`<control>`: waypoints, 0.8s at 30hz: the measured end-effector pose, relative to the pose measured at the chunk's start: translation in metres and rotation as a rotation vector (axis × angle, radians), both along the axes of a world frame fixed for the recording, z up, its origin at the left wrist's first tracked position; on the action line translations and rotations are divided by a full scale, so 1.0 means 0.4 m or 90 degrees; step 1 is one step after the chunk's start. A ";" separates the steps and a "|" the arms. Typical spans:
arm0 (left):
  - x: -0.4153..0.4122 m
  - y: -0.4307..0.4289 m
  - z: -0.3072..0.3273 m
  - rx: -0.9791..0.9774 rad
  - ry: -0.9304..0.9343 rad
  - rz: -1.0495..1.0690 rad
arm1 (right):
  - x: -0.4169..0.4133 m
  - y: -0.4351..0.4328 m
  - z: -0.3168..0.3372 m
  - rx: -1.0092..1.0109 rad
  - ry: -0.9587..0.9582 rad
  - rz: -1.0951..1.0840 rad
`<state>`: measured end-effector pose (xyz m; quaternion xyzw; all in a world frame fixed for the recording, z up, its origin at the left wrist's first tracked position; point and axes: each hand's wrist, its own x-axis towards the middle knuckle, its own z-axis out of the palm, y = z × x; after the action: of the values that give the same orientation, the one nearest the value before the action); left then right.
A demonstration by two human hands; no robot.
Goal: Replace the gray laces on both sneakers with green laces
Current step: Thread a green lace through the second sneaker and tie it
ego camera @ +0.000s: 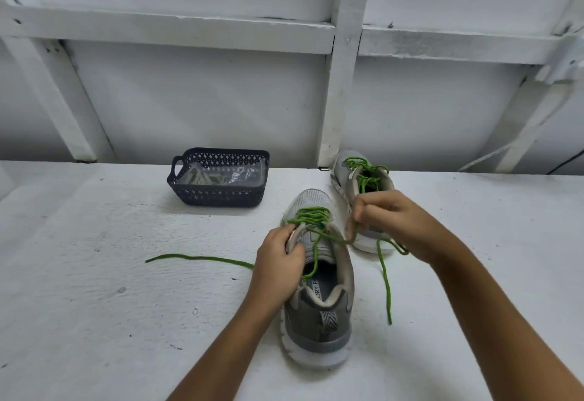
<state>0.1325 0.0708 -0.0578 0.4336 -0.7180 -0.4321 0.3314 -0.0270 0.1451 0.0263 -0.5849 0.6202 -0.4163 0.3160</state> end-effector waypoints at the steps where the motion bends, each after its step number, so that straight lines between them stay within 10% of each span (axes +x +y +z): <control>1: 0.000 0.001 -0.001 0.005 0.003 -0.001 | -0.003 0.010 0.016 0.018 0.000 0.017; 13: 0.003 -0.005 -0.004 0.020 -0.003 0.003 | 0.103 -0.111 -0.069 0.182 0.577 -0.081; 24: 0.001 -0.002 0.002 -0.013 0.004 0.010 | 0.071 -0.059 -0.056 0.105 0.394 -0.001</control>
<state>0.1327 0.0699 -0.0568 0.4341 -0.7181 -0.4235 0.3414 0.0013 0.1217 0.0039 -0.6558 0.7189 -0.1673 0.1585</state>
